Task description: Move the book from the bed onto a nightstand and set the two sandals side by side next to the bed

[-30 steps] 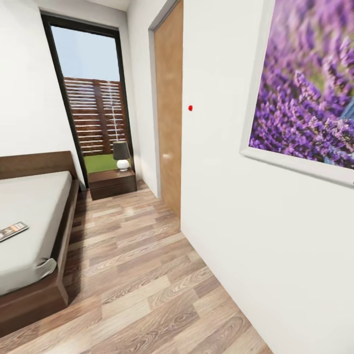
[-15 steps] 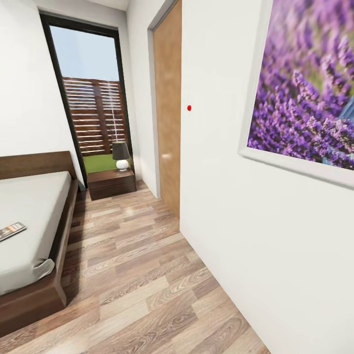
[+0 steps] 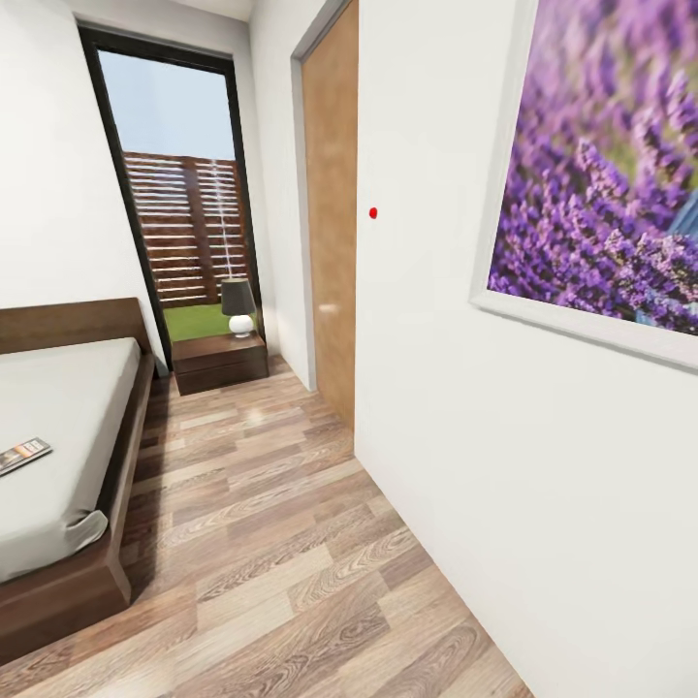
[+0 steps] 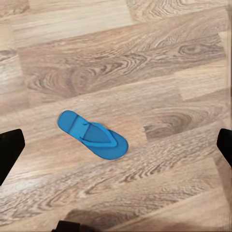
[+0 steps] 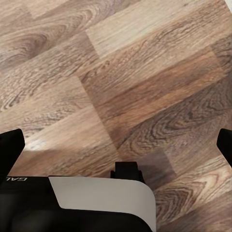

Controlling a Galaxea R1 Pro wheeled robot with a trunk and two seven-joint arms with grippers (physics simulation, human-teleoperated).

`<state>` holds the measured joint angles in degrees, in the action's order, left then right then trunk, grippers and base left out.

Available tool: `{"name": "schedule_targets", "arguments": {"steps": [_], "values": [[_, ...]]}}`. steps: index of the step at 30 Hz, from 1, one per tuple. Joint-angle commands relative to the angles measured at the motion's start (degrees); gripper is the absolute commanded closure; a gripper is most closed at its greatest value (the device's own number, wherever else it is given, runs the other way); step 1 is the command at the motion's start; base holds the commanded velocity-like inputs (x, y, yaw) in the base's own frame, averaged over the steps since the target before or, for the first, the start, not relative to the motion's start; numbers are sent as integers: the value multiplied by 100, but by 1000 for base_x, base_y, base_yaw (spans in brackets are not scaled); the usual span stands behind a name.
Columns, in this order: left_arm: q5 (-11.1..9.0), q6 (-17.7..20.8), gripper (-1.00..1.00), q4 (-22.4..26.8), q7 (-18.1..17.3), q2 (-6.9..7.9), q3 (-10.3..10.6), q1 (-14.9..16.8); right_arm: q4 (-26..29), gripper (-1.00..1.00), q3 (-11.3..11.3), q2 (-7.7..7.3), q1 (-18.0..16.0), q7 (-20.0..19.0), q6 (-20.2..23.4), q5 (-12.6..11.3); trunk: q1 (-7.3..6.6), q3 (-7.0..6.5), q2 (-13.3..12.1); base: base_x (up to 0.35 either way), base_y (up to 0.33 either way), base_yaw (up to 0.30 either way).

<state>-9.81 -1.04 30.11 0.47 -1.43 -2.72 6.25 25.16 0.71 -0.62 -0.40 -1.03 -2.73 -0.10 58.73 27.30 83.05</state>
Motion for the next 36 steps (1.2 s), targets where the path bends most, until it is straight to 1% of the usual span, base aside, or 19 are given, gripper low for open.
{"name": "schedule_targets", "arguments": {"steps": [1, 2, 4, 5, 7, 8, 9, 10, 11, 12, 13, 16, 17, 21, 30, 32, 34, 35, 36], "values": [[-45, 172, -100, 9, 4, 1, -13, 101, -4, -100, 8, 0, -3, -11, -19, -1, 0, 6, 3, 0, 0, 0], [-56, 493, -100, 23, 5, 11, -25, 294, -5, -100, 8, 0, -3, -11, -18, 0, 0, 6, 3, 0, 0, 0], [-88, 738, -100, 32, 8, 18, -64, 493, -6, -100, 8, 0, -3, -11, -18, -1, 0, 6, 3, 0, 0, 0], [-160, 894, -100, 37, 19, 20, -157, 690, -5, -100, 6, 0, -3, -11, -19, -3, 0, 6, 3, 0, 0, 0], [-276, 995, -100, 39, 66, 22, -319, 868, -4, -100, 5, 0, -3, -11, -19, -3, 0, 6, 3, 0, 0, 0], [-424, 1055, -100, 37, 188, 24, -536, 1013, -3, -100, 4, 0, -3, -11, -18, -3, 0, 6, 3, 0, 0, 0], [-503, 1073, -100, 34, 279, 25, -660, 1069, -3, -100, 5, 0, -3, -11, -18, -4, 0, 6, 3, 0, 0, 0], [-666, 1072, -100, 23, 514, 24, -927, 1149, -3, -100, 6, 0, -3, -11, -18, -2, 0, 6, 3, 0, 0, 0], [-843, 967, -100, -2, 772, 21, -1224, 1200, -3, -100, 5, 0, -3, -11, -17, -1, 0, 6, 3, 0, 0, 0], [-917, 901, -100, -15, 877, 19, -1354, 1218, -3, -100, 4, 0, -3, -11, -17, 0, 0, 6, 3, 0, 0, 0], [-1051, 694, -100, -67, 1028, 16, -1597, 1245, -3, -100, 4, 2, -3, -11, -17, -2, 0, 6, 3, 0, 0, 0], [-1187, 265, -100, -245, 1169, 10, -1886, 1267, -3, -100, 5, 5, -3, -11, -17, -2, 0, 6, 3, 0, 0, 0], [-1242, -14, -100, -435, 1228, 7, -2012, 1276, -4, -100, 3, 6, -3, -11, -17, -4, 0, 6, 3, 0, 0, 0], [-1298, -422, -100, -886, 1297, -2, -2160, 1286, -8, -100, 0, 13, -3, -11, -21, -2, 0, 6, 3, 0, 0, 0], [-1322, -623, -100, -1163, 1322, -30, -2229, 1291, -8, -100, -33, 49, -3, 2, -17, 31, 0, 6, 3, 0, 0, 0], [-1326, -629, -100, -1173, 1323, -31, -2231, 1291, 25, -100, -45, 151, -3, 9, -17, 50, 0, 6, 3, 0, 0, 0], [-1329, -632, -100, -1179, 1324, -32, -2232, 1291, 118, -100, -55, 405, -17, 16, 10, 63, 0, 6, 3, 0, 0, 0], [-1329, -635, -100, -1180, 1322, -32, -2232, 1291, 143, -100, -60, 454, -23, 19, 22, 65, 0, 6, 3, 0, 0, 0], [-1330, -640, -100, -1177, 1314, -38, -2232, 1291, 214, -100, -70, 587, -68, 38, 60, 64, 0, 6, 3, 0, 0, 0]]}}
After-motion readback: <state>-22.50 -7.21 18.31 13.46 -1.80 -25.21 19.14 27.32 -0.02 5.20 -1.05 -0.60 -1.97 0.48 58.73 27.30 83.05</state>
